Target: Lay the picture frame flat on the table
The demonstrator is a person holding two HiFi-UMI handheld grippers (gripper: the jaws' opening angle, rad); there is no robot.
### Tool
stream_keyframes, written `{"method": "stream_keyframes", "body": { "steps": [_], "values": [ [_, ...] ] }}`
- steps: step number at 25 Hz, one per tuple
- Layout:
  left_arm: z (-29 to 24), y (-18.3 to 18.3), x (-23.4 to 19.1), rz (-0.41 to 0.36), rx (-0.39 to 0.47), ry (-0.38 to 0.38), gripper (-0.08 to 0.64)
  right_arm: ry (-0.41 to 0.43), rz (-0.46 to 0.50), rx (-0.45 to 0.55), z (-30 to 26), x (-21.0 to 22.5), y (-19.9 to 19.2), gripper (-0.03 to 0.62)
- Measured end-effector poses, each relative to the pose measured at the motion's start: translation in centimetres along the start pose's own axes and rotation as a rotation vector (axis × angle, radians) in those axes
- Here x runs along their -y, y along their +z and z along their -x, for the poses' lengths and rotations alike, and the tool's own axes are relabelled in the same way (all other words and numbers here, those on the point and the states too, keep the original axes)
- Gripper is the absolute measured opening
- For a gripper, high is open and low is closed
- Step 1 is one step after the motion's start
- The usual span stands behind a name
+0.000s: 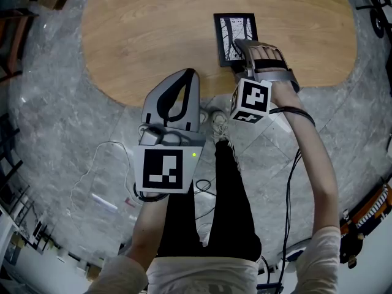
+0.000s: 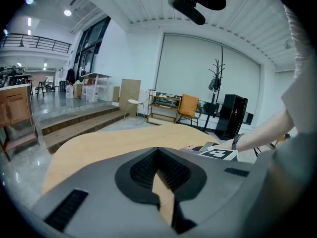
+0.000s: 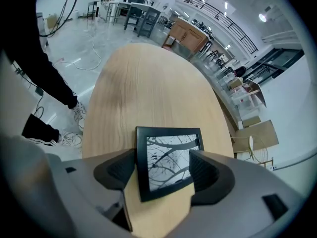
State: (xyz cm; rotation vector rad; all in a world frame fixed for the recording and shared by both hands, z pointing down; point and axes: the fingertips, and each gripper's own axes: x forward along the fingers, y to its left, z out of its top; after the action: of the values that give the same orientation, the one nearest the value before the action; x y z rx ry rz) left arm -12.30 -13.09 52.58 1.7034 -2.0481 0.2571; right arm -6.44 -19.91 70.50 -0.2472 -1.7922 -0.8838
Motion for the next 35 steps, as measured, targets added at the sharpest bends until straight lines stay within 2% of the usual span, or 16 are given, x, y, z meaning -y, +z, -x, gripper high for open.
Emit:
{"method": "stream_keyframes", "body": {
  "steps": [4,11,14,21,24,26,27,29,30,35],
  "values": [
    [-0.2,0.0,-0.2,0.000,-0.011,0.011,0.009,0.055,-0.010,0.019,0.5,-0.2,0.4,0.365],
    [-0.1,0.2,0.0,0.010,-0.007,0.010,0.009,0.081,-0.023,0.040,1.3,-0.3,0.7,0.368],
    [-0.2,0.5,0.3,0.008,-0.002,0.004,0.009,0.079,-0.138,0.083,2.1,0.8,1.1,0.368],
    [-0.4,1.7,0.9,0.003,0.014,-0.008,0.009,-0.039,-0.390,0.156,4.8,6.4,0.9,0.365],
    [-0.2,2.7,1.2,-0.003,0.028,-0.014,0.009,-0.126,-0.516,0.217,7.2,9.4,1.0,0.351],
    [-0.1,3.5,1.4,-0.004,0.037,-0.016,0.009,-0.220,-0.633,0.261,9.5,11.8,0.6,0.288],
    [0.0,4.0,1.5,-0.003,0.043,-0.017,0.009,-0.281,-0.709,0.289,10.8,13.1,0.2,0.237],
    [0.1,5.1,1.6,0.002,0.057,-0.015,0.009,-0.417,-0.875,0.357,14.0,15.7,-1.0,0.067],
    [0.2,5.6,1.7,0.005,0.065,-0.012,0.009,-0.480,-0.954,0.400,15.7,16.8,-1.6,0.008],
    [1.0,8.8,1.7,0.023,0.120,0.011,0.009,-0.680,-1.235,0.644,23.6,19.0,-2.4,0.006]
  ]
}}
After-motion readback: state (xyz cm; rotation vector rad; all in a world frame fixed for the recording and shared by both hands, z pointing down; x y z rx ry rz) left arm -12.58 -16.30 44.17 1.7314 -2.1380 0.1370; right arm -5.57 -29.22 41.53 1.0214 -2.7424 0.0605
